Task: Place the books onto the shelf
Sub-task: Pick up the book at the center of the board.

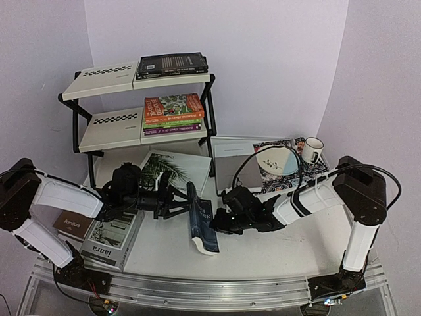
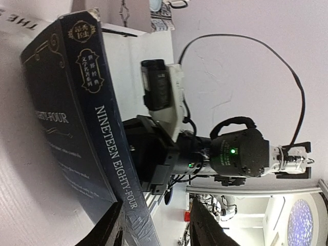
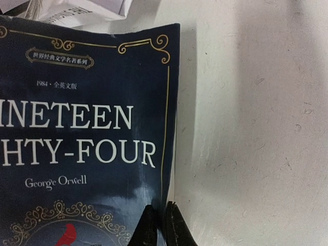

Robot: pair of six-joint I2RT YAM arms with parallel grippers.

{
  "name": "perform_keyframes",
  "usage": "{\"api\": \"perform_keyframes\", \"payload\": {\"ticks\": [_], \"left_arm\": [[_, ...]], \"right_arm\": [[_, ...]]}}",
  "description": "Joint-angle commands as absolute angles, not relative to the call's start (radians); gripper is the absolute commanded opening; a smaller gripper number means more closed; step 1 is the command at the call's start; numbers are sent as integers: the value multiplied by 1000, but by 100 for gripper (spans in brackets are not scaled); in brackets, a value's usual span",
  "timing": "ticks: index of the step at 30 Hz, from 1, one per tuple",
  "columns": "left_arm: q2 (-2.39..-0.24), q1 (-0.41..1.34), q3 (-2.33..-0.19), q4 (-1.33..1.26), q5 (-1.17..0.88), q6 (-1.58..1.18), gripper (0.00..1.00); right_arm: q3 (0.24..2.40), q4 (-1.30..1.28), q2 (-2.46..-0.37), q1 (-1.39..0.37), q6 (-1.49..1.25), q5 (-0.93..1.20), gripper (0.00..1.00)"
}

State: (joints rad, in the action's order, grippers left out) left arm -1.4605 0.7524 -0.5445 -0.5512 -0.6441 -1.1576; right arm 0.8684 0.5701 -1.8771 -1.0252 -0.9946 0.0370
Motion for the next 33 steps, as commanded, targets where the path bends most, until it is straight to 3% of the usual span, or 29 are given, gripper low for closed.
{"api": "perform_keyframes", "payload": {"ticks": [1,8,15,19,22,26,29,33], "left_arm": [[-1523,787,-585,-675,-704,-1159,44],[-1549,794,-564,-673,-681,-1144,50],[-1507,794,-563,-527,-616,-1090,71],[-1511,795,-576,-445,-583,-1062,73],[-1532,795,-589,-428,-591,-1058,66],[-1511,795,-595,-390,-558,-1037,50],[-1490,795,-612,-295,-519,-994,47],[-1464,795,-651,-146,-445,-928,39]], "right_arm": [[880,522,-1910,-1062,-961,131,0],[887,522,-1919,-1062,-965,138,0],[879,520,-1911,-1062,-963,131,0],[878,520,-1908,-1062,-963,130,0],[876,520,-1908,-1062,-963,130,0],[873,521,-1904,-1062,-963,127,0],[871,519,-1898,-1062,-955,121,0],[860,519,-1873,-1062,-926,115,10]]}}
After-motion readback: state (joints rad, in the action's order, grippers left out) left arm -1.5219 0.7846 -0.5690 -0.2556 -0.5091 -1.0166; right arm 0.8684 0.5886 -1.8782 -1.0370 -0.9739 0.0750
